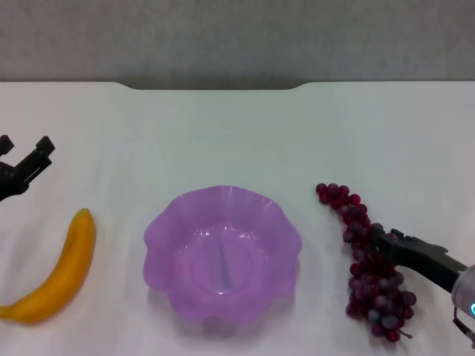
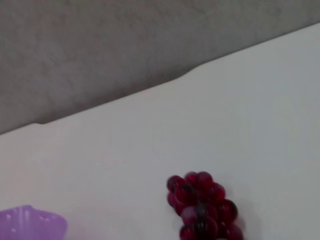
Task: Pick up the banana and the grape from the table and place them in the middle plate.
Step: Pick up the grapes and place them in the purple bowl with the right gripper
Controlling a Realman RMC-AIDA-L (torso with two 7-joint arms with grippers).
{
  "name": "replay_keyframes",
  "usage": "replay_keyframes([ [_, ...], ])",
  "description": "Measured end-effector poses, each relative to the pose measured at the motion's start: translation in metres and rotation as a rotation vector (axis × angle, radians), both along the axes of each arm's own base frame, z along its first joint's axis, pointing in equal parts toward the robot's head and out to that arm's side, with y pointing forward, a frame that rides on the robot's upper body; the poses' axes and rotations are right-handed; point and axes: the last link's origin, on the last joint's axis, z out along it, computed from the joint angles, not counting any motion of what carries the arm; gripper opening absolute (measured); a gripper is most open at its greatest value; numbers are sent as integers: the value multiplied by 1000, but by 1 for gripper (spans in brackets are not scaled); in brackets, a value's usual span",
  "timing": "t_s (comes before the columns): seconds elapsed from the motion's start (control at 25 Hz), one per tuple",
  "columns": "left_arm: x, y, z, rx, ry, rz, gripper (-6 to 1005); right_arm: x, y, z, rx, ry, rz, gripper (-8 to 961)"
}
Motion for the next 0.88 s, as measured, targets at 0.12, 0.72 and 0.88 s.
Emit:
replay_keyframes([
  [0.12,0,0,0,1,-1,0,876,-4,1,2,8,21,30,381],
  [0.72,0,0,1,5,-1,1,876,1,-1,32,89,206,132,300],
  [0.88,-1,-1,2,12,-3,4,876,-1,2,45,115,244,174,272],
])
